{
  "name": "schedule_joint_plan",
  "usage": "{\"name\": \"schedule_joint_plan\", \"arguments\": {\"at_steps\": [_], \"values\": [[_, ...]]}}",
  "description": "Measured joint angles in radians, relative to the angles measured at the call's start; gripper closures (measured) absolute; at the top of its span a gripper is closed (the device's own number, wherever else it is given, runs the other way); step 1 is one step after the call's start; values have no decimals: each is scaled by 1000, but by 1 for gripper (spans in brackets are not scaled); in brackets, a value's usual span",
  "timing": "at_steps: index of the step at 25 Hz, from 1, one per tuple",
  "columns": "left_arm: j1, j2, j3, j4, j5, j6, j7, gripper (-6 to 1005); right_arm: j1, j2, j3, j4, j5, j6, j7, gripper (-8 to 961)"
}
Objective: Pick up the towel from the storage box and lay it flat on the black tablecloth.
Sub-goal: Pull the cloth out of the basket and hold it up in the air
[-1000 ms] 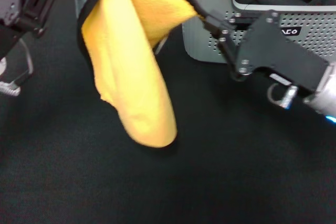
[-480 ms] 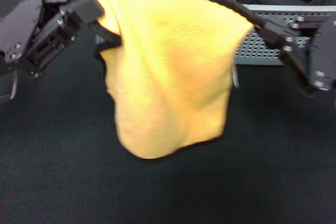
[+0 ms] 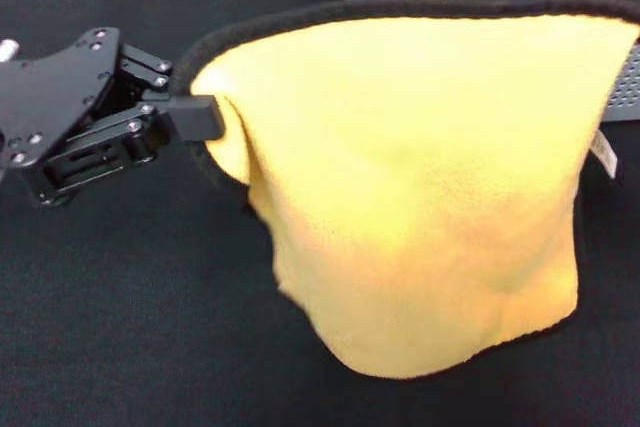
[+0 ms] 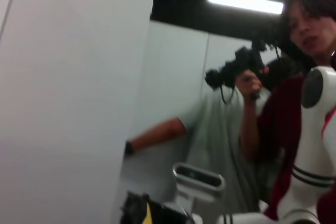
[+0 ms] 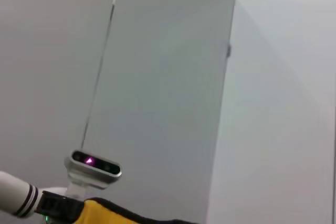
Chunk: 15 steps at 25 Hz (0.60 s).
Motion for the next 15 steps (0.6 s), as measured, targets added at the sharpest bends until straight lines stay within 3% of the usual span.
{"name": "schedule_joint_plan", "arguments": {"at_steps": [8,12,15], "values": [[-35,16,63,11,64,1,-56,975,-12,-1,20,-29,-60,46,57,947],[-3,28,130,62,35,3,-83,975,-75,0,20,-85,-67,109,90,947],[30,44,151,126,-9,4,-149,975,-162,14,17,-189,-68,136,92,947]]}}
